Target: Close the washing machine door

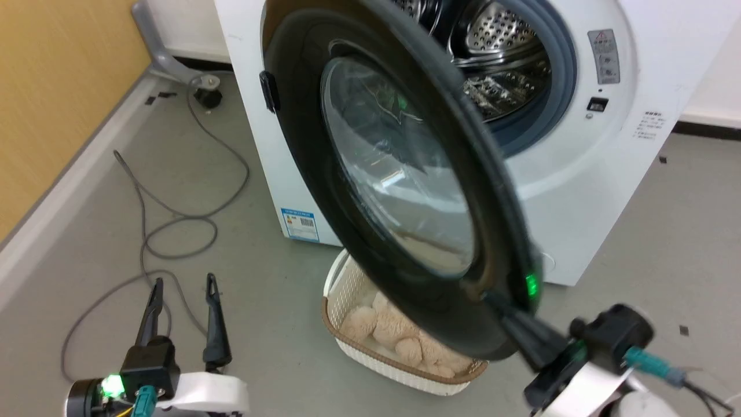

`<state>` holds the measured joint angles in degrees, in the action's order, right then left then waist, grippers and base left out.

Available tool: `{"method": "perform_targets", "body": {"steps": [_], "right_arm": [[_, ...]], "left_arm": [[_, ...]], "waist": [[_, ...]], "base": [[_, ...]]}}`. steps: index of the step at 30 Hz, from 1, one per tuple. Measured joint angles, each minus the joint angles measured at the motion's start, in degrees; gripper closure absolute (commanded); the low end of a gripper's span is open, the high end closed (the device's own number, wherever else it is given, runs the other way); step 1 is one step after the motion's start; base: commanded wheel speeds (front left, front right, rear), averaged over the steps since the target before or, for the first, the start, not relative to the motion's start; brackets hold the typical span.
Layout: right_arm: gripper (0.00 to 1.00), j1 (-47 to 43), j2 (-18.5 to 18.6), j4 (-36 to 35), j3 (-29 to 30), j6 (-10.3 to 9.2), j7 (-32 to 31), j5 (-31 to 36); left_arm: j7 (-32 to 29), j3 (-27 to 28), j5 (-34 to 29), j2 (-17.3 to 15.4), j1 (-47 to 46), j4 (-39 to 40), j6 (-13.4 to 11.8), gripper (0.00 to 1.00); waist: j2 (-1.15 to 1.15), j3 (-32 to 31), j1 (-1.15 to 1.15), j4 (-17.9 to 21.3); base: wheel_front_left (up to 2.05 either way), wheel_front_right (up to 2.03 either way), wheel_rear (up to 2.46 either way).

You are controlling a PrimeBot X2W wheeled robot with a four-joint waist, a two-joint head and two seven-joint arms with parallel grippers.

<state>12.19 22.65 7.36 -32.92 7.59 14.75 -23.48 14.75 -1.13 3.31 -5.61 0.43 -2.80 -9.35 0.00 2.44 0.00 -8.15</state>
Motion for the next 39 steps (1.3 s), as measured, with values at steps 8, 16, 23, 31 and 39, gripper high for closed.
{"method": "perform_targets", "body": {"steps": [8, 16, 23, 31, 39], "right_arm": [[1.00, 4.20, -1.56, 5.66, 9.88, 0.01, 0.00, 1.82], [1.00, 15.02, -0.65, 13.34, 15.83, 0.01, -0.01, 3.56], [1.00, 24.78, 2.48, 19.90, 18.76, 0.01, 0.00, 4.79], [1.00, 33.43, 5.90, 27.62, 20.30, 0.00, -0.01, 4.94], [1.00, 37.84, 6.39, 31.77, 22.76, 0.02, -0.01, 6.04]], "left_arm": [[0.00, -2.22, -0.40, 1.35, -3.19, -0.03, 1.42, 0.00], [0.00, -4.00, -0.57, 2.20, -7.88, 0.19, 1.46, 0.00], [0.00, -4.83, -0.05, 2.57, -10.84, 0.53, 1.45, 0.00], [0.00, -5.36, 0.43, 2.65, -12.42, 0.91, 0.89, 0.00], [0.00, -5.84, 1.01, 2.67, -12.56, 1.34, -0.07, 0.00]], "waist": [[0.00, 4.01, 0.00, -0.34], [0.00, 9.58, 0.00, -1.26], [0.00, 14.98, 0.00, -2.61], [0.00, 19.34, -0.01, -4.62], [0.00, 20.38, 0.00, -5.64]], "base": [[0.00, 0.00, 0.00], [0.00, 0.00, 0.00], [0.00, 0.00, 0.00], [0.00, 0.00, 0.00], [0.00, 0.00, 0.00]]}}
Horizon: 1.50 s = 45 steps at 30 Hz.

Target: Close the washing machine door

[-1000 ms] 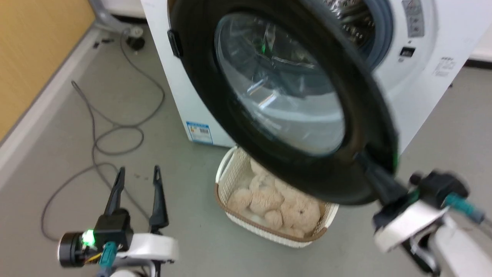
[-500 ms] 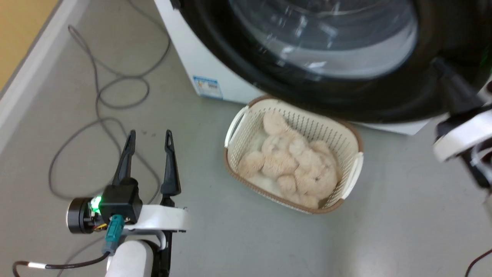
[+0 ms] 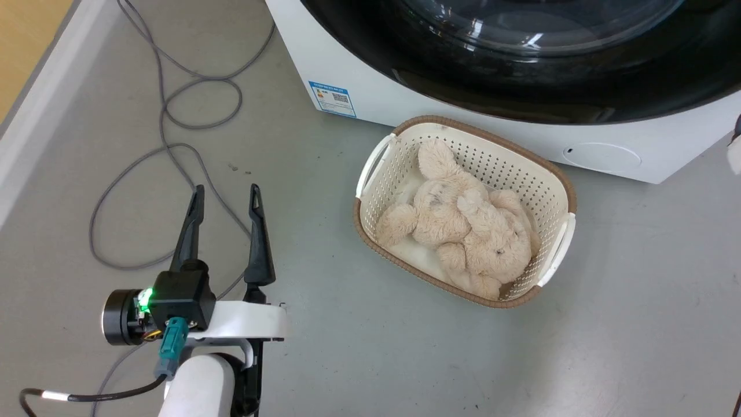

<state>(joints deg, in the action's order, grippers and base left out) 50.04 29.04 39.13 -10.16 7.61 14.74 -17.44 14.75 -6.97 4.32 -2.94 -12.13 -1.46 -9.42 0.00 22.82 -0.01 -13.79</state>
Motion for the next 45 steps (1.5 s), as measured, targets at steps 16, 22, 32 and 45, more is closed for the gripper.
{"method": "perform_targets", "body": {"steps": [16, 22, 32, 45], "right_arm": [[1.00, -5.08, -6.28, -9.57, 8.02, -0.07, 0.00, 5.49], [1.00, -12.12, -11.70, -23.56, 14.94, -0.07, 0.01, 12.38], [1.00, -26.37, -21.29, -33.99, 15.70, -0.07, 0.02, 13.58], [0.00, -39.30, -24.57, -29.67, 9.57, -0.08, 0.01, 7.89]], "left_arm": [[0.00, 2.67, -0.80, 0.07, 0.74, -0.96, -0.02, 0.00], [0.00, 4.35, -1.78, -0.14, 2.64, -1.93, 0.10, 0.00], [0.00, 5.25, -2.74, -0.69, 6.78, -2.89, 0.53, 0.00], [0.00, 5.84, -2.80, -1.35, 11.58, -2.99, 0.62, 0.00]], "waist": [[0.00, -5.04, 0.00, 2.50], [0.00, -9.27, 0.01, 5.06], [0.00, -16.55, 0.01, 9.38], [0.00, -22.24, 0.01, 14.37]], "base": [[0.00, 0.00, 0.00], [0.00, 0.00, 0.00], [0.00, 0.00, 0.00], [0.00, 0.00, 0.00]]}}
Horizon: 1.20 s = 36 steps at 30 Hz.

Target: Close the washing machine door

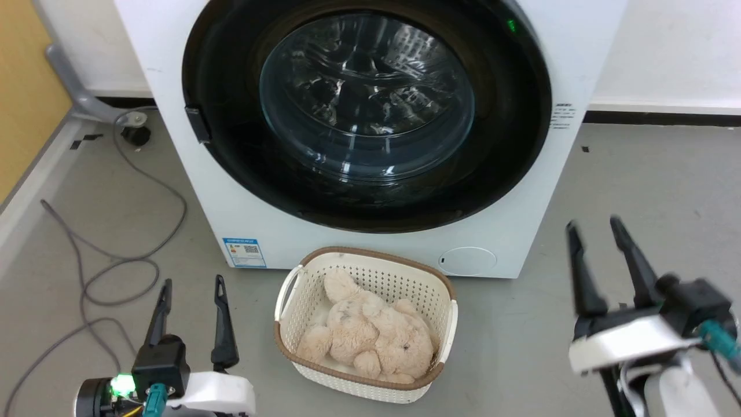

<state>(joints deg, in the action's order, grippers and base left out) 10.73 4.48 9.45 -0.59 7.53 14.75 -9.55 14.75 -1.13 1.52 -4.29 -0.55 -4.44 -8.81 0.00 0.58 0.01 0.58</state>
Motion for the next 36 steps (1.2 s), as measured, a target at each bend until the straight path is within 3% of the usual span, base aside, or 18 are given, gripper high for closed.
{"method": "perform_targets", "body": {"steps": [14, 15, 36], "right_arm": [[0.00, -7.48, -1.23, -0.85, 0.26, 0.00, 0.00, 2.63], [1.00, -7.58, -1.25, -1.01, 0.35, 0.00, 0.00, 2.64], [1.00, -7.58, -1.23, -1.66, 0.32, 0.00, -1.72, 2.93]], "left_arm": [[0.00, -0.26, 0.07, 0.05, 1.42, -1.13, 0.63, 0.00], [0.00, -0.22, 0.24, 0.05, 1.49, -1.37, 0.92, 1.00], [-1.98, -0.08, 0.18, 0.11, 1.49, -0.90, 1.76, 1.00]], "waist": [[0.00, -0.23, 0.00, 1.14], [0.00, -0.28, 0.00, 1.16], [0.00, -0.34, 0.00, 0.95]], "base": [[0.00, 0.00, 0.00], [0.00, 0.00, 0.00], [0.00, 0.00, 0.00]]}}
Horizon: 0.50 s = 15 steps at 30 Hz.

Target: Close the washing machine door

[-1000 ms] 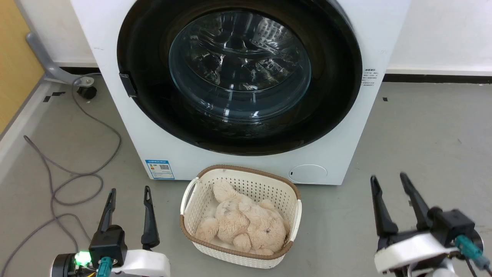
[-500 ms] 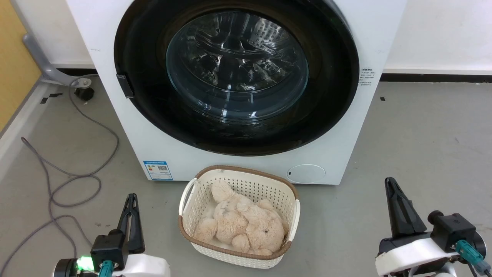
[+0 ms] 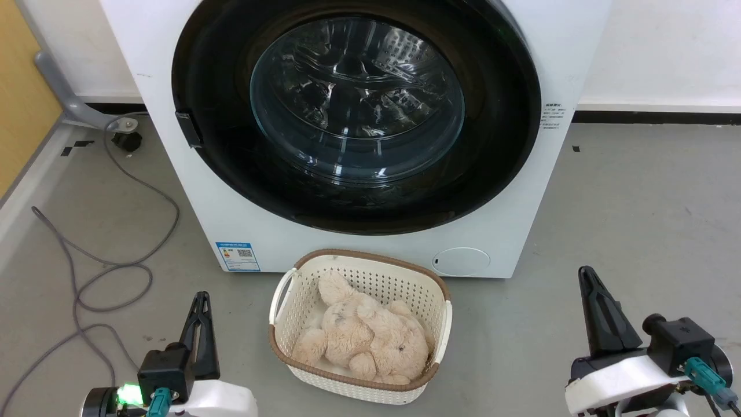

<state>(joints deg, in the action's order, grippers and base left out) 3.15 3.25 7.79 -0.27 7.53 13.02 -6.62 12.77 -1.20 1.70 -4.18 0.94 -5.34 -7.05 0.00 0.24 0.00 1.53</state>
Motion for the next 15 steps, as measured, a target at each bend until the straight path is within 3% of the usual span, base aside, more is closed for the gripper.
{"method": "perform_targets", "body": {"steps": [15], "right_arm": [[1.00, -0.04, 0.00, -0.92, 0.03, 0.00, -1.89, 1.12]], "left_arm": [[-1.72, 0.13, -0.02, 0.11, -0.01, 0.62, 1.02, 1.00]], "waist": [[0.00, -0.03, 0.00, -0.21]], "base": [[0.00, 0.00, 0.00]]}}
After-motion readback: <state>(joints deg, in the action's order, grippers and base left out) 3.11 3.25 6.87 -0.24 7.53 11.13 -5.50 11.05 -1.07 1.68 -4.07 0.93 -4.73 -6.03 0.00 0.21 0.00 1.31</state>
